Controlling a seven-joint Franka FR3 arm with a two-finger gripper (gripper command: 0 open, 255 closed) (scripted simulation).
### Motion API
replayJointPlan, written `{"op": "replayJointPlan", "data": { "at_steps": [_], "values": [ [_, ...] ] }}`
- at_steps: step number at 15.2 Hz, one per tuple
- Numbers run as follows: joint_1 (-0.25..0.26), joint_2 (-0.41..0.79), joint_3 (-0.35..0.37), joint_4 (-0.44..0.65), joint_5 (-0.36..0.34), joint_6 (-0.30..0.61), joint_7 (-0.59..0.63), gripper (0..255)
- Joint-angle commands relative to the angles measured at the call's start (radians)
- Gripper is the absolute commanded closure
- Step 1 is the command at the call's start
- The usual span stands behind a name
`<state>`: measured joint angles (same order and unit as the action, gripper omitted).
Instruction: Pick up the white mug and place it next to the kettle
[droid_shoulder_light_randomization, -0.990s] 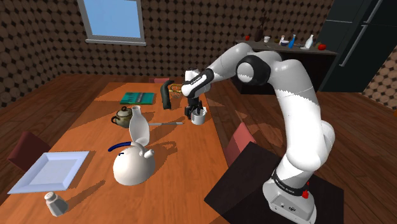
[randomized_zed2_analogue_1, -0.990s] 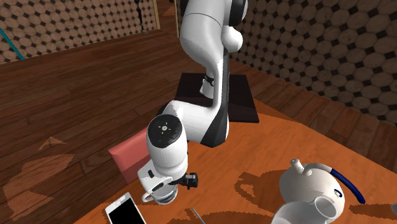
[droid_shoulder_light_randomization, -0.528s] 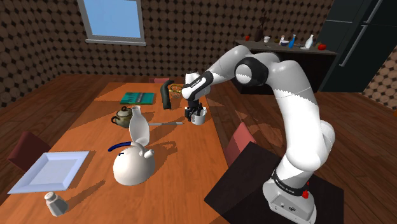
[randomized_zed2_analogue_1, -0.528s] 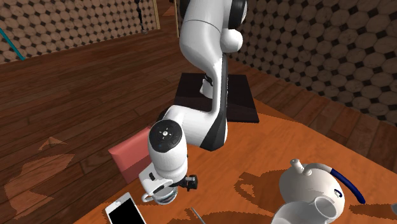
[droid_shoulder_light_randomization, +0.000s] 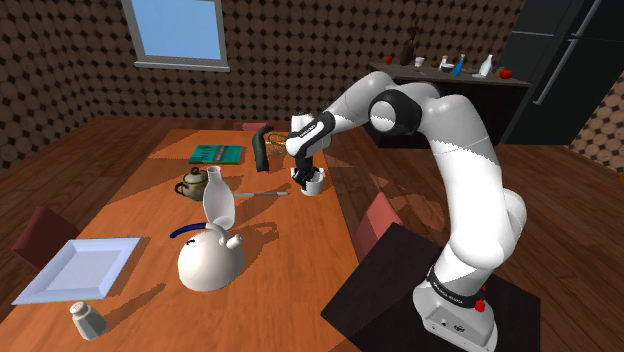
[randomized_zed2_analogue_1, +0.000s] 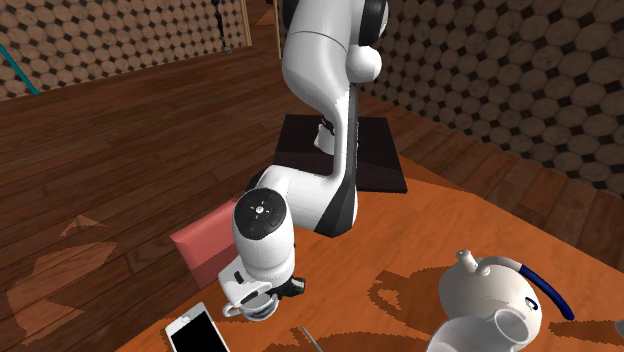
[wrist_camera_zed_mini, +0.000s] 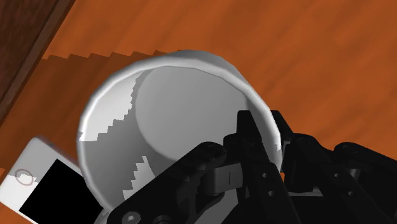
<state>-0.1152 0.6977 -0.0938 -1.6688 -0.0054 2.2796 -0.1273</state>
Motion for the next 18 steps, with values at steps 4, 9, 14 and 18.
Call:
{"op": "replayJointPlan", "data": {
  "at_steps": [4, 9, 14, 18],
  "values": [
    [0.000, 0.000, 0.000, 0.000, 0.000, 0.000, 0.000, 255],
    [0.002, -0.037, -0.002, -0.003, -0.002, -0.034, -0.001, 255],
    [0.004, -0.080, -0.004, -0.001, -0.005, -0.079, -0.002, 255],
    [0.005, -0.113, -0.006, 0.004, -0.007, -0.117, -0.003, 255]
  ]
}}
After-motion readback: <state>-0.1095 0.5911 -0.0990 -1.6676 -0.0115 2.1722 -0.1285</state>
